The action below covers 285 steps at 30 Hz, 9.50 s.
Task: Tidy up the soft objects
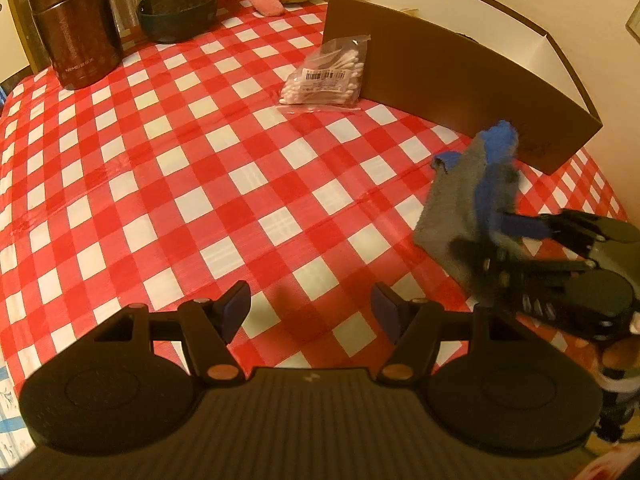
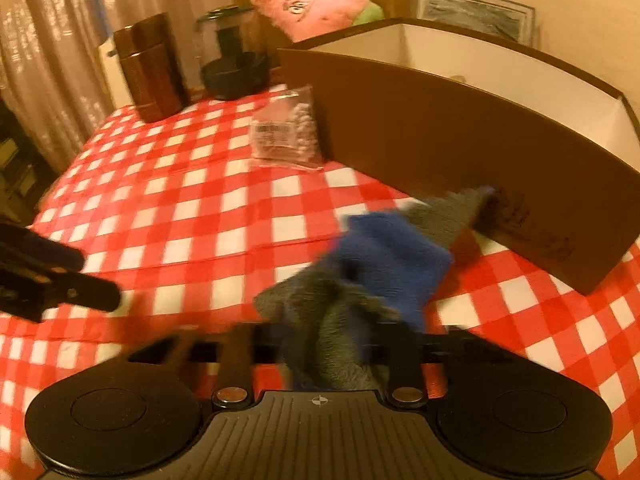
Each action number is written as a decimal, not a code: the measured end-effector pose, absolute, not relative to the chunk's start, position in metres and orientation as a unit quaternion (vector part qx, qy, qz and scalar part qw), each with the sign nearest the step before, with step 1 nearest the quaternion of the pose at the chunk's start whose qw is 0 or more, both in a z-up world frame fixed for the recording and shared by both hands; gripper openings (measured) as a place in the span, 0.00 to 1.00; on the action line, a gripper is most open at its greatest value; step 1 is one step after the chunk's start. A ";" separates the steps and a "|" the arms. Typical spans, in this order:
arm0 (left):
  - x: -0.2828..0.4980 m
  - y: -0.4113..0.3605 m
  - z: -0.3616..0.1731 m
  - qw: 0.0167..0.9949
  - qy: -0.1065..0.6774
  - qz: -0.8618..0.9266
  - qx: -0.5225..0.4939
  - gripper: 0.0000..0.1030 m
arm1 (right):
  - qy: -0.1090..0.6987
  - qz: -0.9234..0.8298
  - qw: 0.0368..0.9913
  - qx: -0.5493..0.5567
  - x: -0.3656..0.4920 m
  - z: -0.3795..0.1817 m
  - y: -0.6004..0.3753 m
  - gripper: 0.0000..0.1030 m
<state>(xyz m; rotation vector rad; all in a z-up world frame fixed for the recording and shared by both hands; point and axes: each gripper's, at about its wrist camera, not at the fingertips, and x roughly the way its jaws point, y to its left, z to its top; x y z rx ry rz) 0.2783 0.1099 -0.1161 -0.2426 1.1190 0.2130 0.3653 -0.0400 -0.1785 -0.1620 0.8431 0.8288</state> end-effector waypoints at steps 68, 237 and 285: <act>0.408 0.136 -0.132 0.891 0.453 -0.016 0.037 0.02 | 0.373 0.266 0.889 -0.010 0.428 -0.119 -0.076 0.18; 0.052 0.033 0.013 0.913 0.402 0.064 -0.018 0.71 | 0.376 0.257 0.888 0.058 0.128 -0.048 -0.135 0.72; -0.027 0.013 0.020 0.910 0.408 0.066 -0.035 0.71 | 0.393 0.265 0.879 0.045 0.030 -0.041 -0.147 0.72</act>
